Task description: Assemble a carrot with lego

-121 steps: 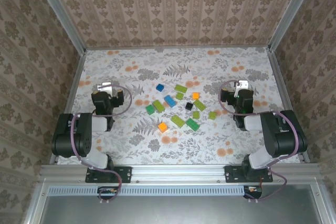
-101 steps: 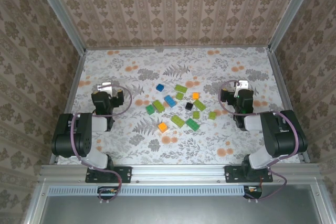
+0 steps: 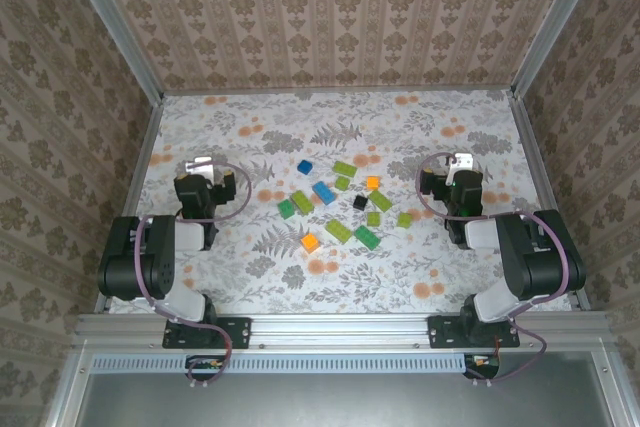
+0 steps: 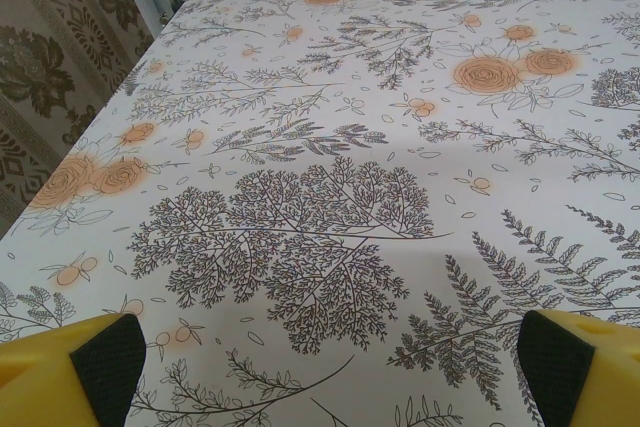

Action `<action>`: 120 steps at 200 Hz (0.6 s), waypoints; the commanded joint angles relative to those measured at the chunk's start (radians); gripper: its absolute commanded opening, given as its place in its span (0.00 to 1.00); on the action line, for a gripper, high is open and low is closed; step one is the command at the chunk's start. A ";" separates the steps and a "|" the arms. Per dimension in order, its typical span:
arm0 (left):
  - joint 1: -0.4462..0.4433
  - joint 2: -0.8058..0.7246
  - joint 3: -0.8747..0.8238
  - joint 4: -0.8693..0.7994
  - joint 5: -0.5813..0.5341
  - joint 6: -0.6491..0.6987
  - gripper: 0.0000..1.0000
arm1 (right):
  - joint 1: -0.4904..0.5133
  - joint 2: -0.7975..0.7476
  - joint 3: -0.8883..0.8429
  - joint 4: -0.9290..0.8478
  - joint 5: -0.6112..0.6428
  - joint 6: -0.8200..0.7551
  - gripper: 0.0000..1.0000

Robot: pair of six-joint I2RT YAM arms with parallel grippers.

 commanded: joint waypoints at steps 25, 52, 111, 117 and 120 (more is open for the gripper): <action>-0.001 -0.005 0.008 0.025 -0.006 0.012 1.00 | -0.002 -0.012 0.010 0.032 -0.019 -0.008 1.00; 0.000 -0.006 0.007 0.025 -0.006 0.013 1.00 | -0.002 -0.015 0.008 0.035 -0.019 -0.008 1.00; -0.100 -0.184 0.083 -0.220 -0.204 0.074 1.00 | 0.026 -0.206 0.056 -0.202 0.140 0.021 1.00; -0.113 -0.222 0.088 -0.241 -0.212 0.084 1.00 | 0.036 -0.226 0.068 -0.249 0.155 0.023 1.00; -0.119 -0.242 0.090 -0.248 -0.219 0.088 1.00 | 0.042 -0.237 0.077 -0.273 0.161 0.027 1.00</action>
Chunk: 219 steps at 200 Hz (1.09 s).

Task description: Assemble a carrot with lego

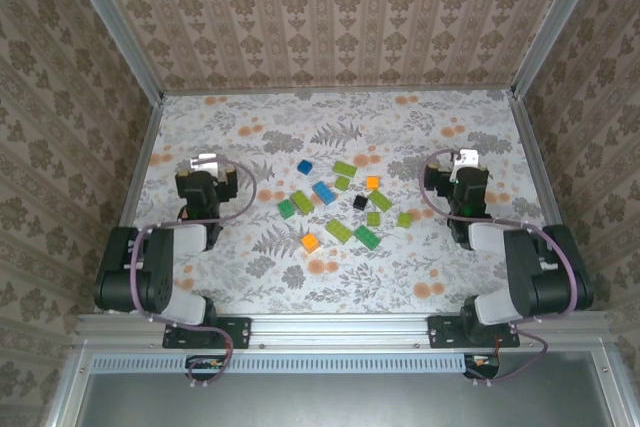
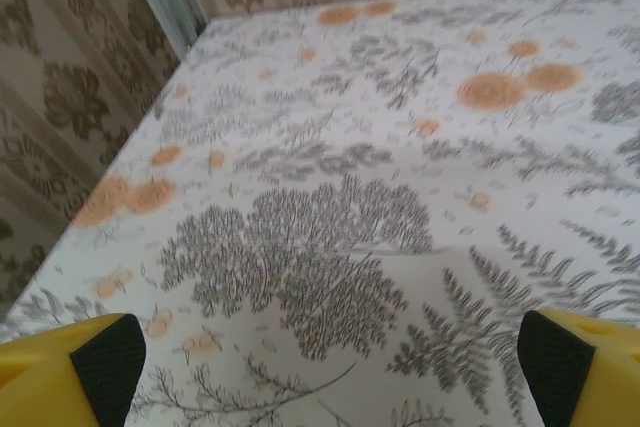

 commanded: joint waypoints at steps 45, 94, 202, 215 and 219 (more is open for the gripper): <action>-0.028 -0.489 0.212 -0.597 -0.036 -0.169 1.00 | 0.080 -0.233 0.192 -0.527 0.025 0.176 0.98; 0.004 -0.546 0.442 -1.087 0.036 -0.259 1.00 | 0.278 -0.407 0.277 -0.850 0.042 0.211 0.96; 0.011 -0.644 0.283 -0.828 0.493 -0.433 1.00 | 0.651 -0.266 0.450 -1.187 0.233 0.152 1.00; 0.011 -0.637 0.293 -0.862 0.446 -0.419 1.00 | 0.699 -0.225 0.490 -1.196 0.232 0.137 1.00; 0.011 -0.630 0.300 -0.886 0.413 -0.423 1.00 | 0.714 -0.211 0.502 -1.197 0.229 0.128 1.00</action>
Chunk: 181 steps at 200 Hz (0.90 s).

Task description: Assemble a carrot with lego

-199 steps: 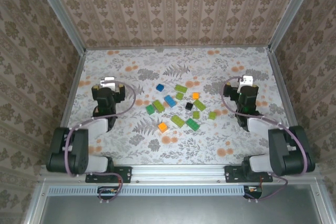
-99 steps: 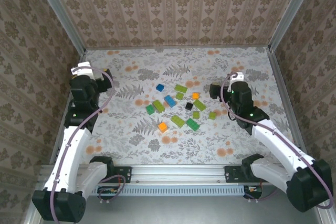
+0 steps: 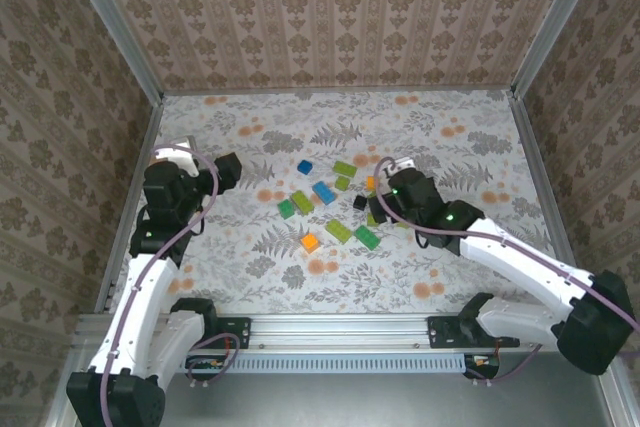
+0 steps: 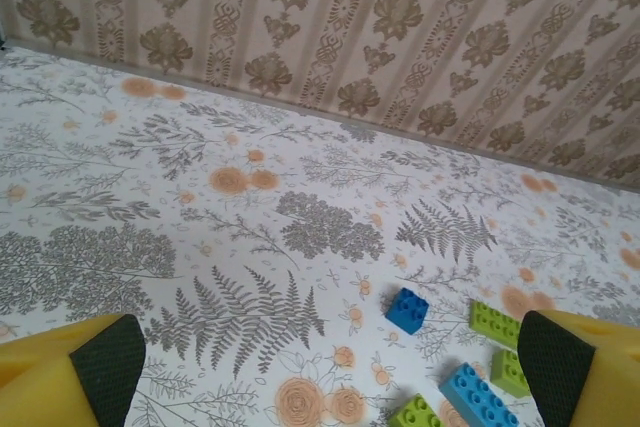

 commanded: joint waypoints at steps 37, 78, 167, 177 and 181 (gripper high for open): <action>0.031 0.084 0.097 -0.236 -0.251 -0.006 1.00 | 0.162 0.223 0.206 -0.119 -0.039 -0.129 0.93; 0.106 0.140 0.084 -0.277 -0.210 -0.045 1.00 | 0.174 0.395 0.283 -0.156 -0.123 -0.175 0.80; 0.182 0.203 0.079 -0.254 -0.084 -0.067 0.99 | 0.174 0.621 0.354 -0.169 -0.249 -0.227 0.67; 0.183 0.203 0.076 -0.252 -0.082 -0.068 0.99 | 0.172 0.633 0.354 -0.168 -0.249 -0.229 0.65; 0.183 0.204 0.076 -0.253 -0.082 -0.066 0.99 | 0.172 0.638 0.354 -0.167 -0.252 -0.232 0.64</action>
